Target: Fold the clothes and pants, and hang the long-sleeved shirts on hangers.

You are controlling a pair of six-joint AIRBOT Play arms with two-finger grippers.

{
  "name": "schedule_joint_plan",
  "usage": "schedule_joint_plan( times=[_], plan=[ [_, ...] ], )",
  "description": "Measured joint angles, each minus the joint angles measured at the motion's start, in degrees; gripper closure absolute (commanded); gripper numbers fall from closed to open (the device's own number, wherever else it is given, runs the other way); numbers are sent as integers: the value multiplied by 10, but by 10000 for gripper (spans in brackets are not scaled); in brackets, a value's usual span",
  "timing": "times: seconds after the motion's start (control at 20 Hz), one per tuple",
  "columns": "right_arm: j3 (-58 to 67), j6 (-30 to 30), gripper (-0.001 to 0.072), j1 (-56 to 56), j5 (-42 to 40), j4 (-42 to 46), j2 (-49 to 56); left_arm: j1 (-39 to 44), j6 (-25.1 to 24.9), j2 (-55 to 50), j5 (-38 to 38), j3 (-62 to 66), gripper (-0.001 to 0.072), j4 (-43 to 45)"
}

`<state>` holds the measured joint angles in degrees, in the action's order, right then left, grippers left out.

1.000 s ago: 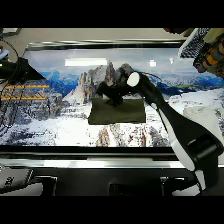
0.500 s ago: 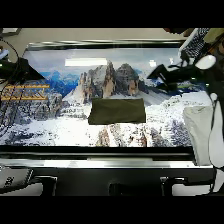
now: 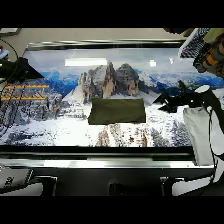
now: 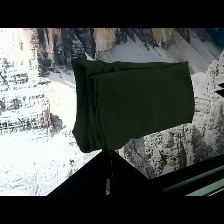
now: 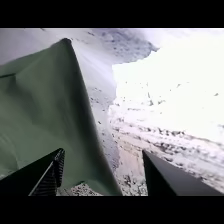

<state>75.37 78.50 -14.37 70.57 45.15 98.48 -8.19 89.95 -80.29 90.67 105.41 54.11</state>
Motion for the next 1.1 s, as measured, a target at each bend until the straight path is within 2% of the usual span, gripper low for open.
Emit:
schedule_joint_plan(
  times=[0.4,0.6,0.8,0.95,1.1],
  plan=[
    [-23,-44,166,50,-33,-35,35,2,3,0,-15,0,693,1],
    [-25,-50,217,66,-45,-40,38,2,5,0,-17,0,692,1],
    [-26,-50,677,93,-54,-27,40,2,4,0,-17,0,692,2],
    [-24,-43,681,106,-53,-31,39,2,4,0,-18,0,692,2],
    [5,-3,680,104,-49,-36,35,2,4,0,-18,0,692,2]
  ],
)
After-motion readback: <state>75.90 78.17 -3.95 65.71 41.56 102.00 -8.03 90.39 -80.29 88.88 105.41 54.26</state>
